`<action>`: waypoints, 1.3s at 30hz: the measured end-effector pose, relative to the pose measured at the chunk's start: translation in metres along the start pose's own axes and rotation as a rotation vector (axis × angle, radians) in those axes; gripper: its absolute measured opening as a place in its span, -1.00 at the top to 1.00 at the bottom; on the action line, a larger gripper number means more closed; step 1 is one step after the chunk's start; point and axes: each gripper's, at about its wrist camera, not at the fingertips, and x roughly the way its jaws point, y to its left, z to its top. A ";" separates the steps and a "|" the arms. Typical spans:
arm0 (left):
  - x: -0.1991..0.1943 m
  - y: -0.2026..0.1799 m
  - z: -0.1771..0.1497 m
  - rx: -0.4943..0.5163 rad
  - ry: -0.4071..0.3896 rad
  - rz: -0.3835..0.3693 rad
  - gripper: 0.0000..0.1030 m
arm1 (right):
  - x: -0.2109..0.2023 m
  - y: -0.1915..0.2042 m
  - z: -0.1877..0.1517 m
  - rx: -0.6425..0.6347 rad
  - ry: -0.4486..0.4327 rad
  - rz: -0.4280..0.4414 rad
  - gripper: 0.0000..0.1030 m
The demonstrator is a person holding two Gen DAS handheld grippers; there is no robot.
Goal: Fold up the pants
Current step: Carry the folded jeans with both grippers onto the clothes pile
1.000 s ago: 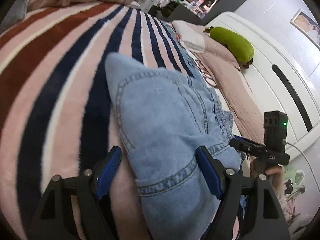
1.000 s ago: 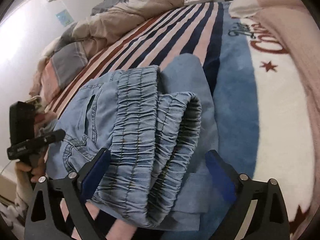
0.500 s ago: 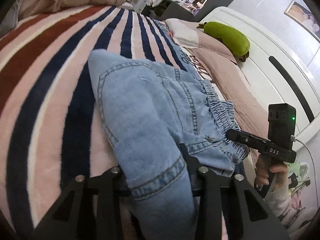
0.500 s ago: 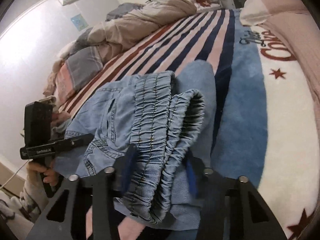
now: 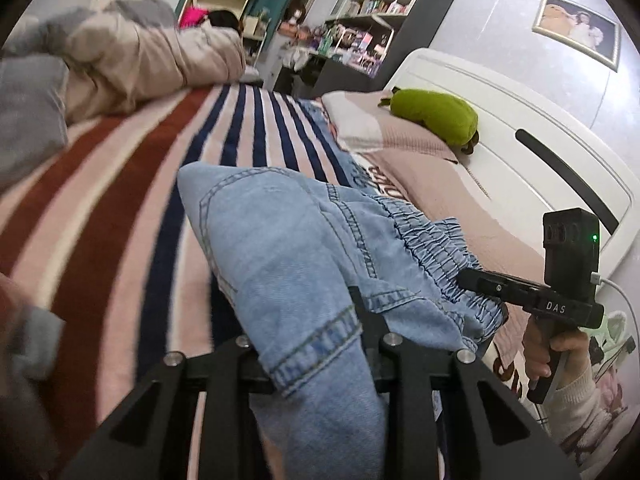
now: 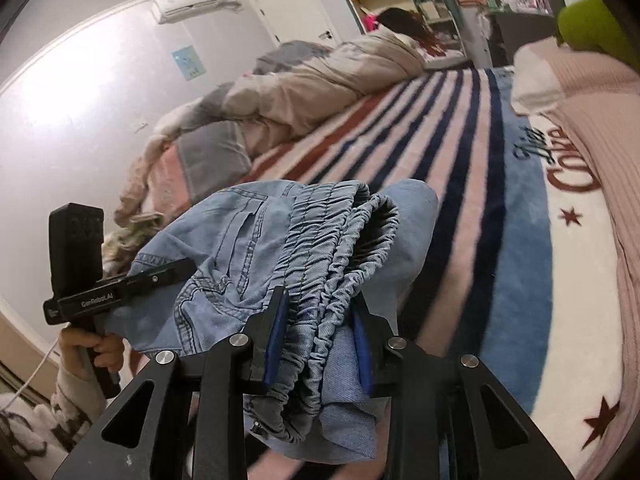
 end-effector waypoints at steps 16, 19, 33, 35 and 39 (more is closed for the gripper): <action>-0.138 0.037 0.003 0.041 -0.159 0.108 0.55 | 0.004 0.136 0.025 -0.130 -0.050 0.068 0.53; -0.158 0.049 0.002 0.039 -0.180 0.124 0.55 | 0.011 0.157 0.029 -0.145 -0.051 0.080 0.53; -0.247 0.133 0.017 0.039 -0.217 0.243 0.55 | 0.075 0.259 0.054 -0.197 -0.035 0.185 0.53; -0.258 0.149 0.021 0.020 -0.212 0.256 0.55 | 0.086 0.272 0.057 -0.209 -0.027 0.199 0.53; -0.277 0.177 0.024 -0.010 -0.201 0.283 0.55 | 0.111 0.297 0.064 -0.211 -0.002 0.238 0.53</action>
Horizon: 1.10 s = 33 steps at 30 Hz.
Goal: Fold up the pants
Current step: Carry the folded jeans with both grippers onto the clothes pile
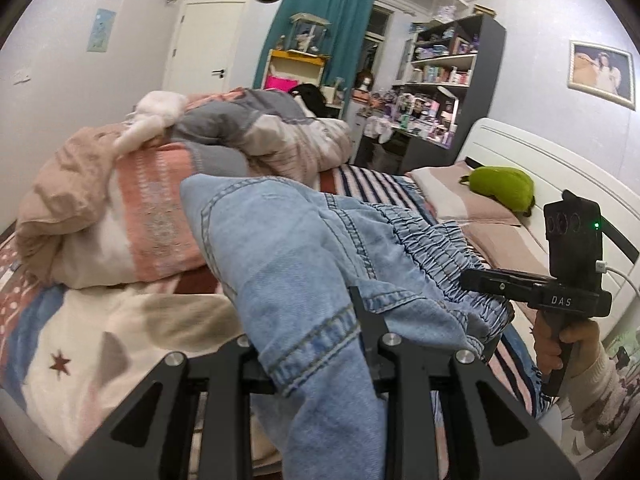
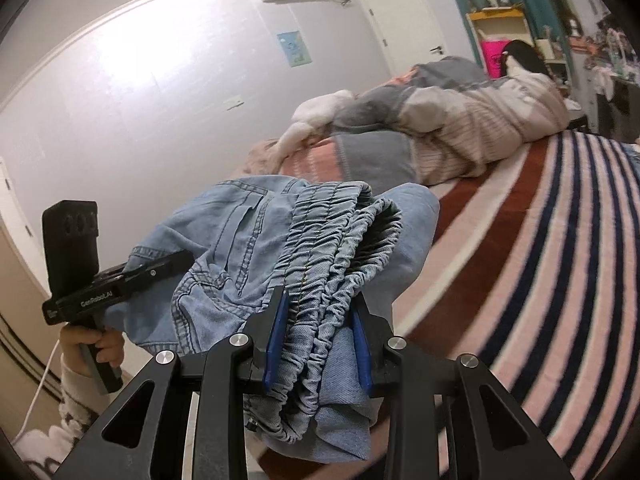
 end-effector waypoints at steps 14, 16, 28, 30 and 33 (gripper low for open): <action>-0.024 0.080 -0.003 -0.073 0.017 0.086 0.56 | 0.079 0.048 0.018 -0.055 0.070 0.087 0.53; -0.023 0.088 -0.005 -0.088 0.029 0.086 0.56 | 0.087 0.051 0.015 -0.053 0.088 0.098 0.53; 0.016 0.113 -0.041 -0.151 0.113 0.067 0.56 | 0.109 0.034 -0.007 -0.029 0.135 0.050 0.63; 0.018 0.112 -0.041 -0.146 0.117 0.067 0.56 | 0.109 0.034 -0.008 -0.026 0.145 0.050 0.63; 0.019 0.109 -0.039 -0.134 0.123 0.074 0.54 | 0.109 0.034 -0.009 -0.034 0.148 0.050 0.57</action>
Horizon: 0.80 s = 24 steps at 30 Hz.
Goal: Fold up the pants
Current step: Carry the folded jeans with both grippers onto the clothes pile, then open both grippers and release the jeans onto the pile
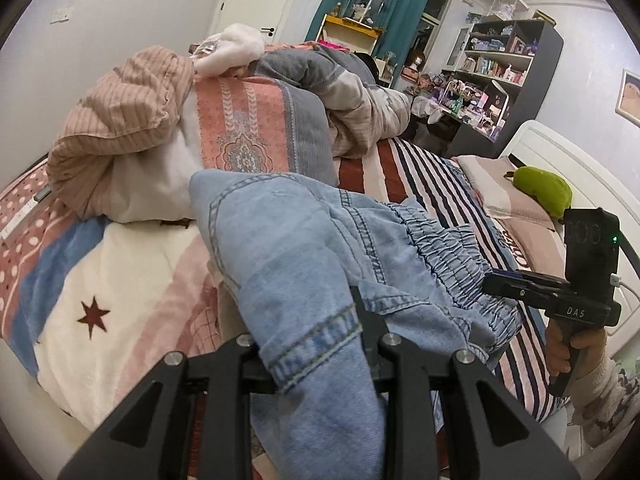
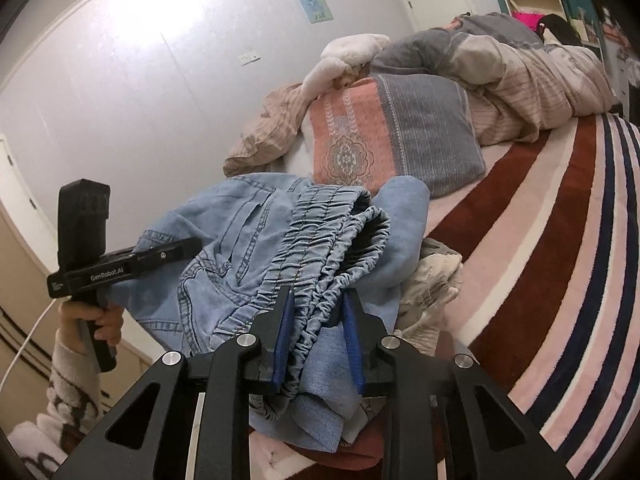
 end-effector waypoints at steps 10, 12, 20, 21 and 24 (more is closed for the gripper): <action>-0.002 -0.009 0.003 0.024 0.021 0.072 0.40 | -0.006 -0.002 -0.001 0.016 0.001 0.002 0.49; -0.005 -0.011 0.003 0.018 0.018 0.094 0.31 | -0.010 -0.002 -0.001 0.012 0.000 -0.002 0.42; -0.028 -0.029 0.002 0.083 -0.025 0.273 -0.15 | -0.028 -0.002 -0.005 0.009 -0.008 0.008 0.33; -0.033 -0.033 0.002 0.094 -0.040 0.290 -0.20 | -0.031 -0.001 -0.006 0.007 -0.009 0.010 0.32; -0.045 -0.046 0.001 0.103 -0.064 0.299 -0.24 | -0.042 0.002 -0.011 -0.003 -0.010 0.015 0.29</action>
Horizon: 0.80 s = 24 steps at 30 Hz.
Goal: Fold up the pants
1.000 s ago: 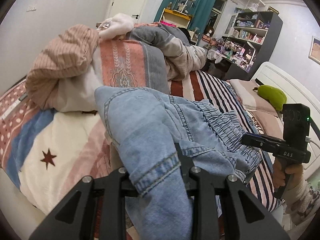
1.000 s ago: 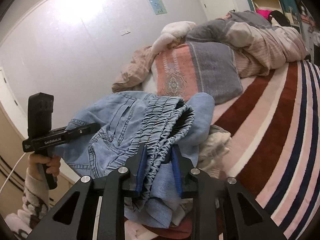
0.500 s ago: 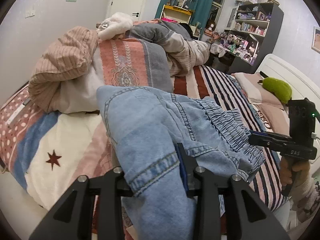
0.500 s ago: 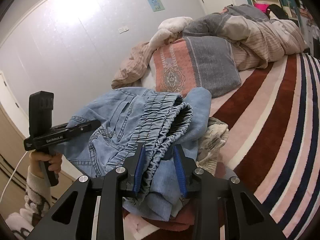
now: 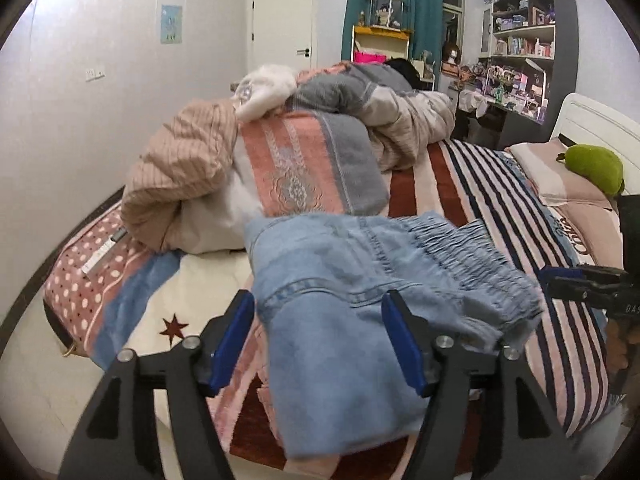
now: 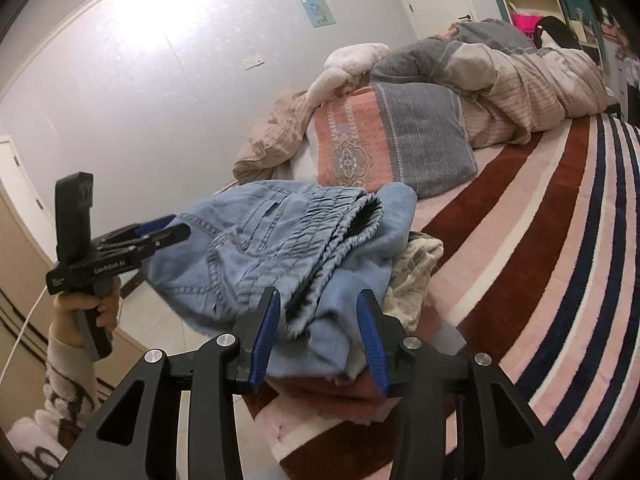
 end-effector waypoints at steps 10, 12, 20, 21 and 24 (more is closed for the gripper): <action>-0.035 -0.061 -0.009 0.017 -0.079 -0.002 -0.54 | -0.049 -0.001 -0.029 -0.032 -0.029 -0.039 -0.09; -0.039 -0.081 -0.013 0.022 -0.091 -0.013 -0.57 | -0.061 -0.003 -0.037 -0.050 -0.042 -0.065 -0.18; -0.054 -0.166 -0.024 0.057 -0.190 -0.057 -0.81 | -0.120 -0.017 -0.079 -0.120 -0.115 -0.211 -0.63; -0.056 -0.177 -0.026 0.064 -0.204 -0.056 -0.84 | -0.130 -0.019 -0.086 -0.131 -0.130 -0.233 -0.68; -0.062 -0.212 -0.033 0.070 -0.251 -0.054 -0.87 | -0.155 -0.026 -0.102 -0.142 -0.173 -0.286 -0.83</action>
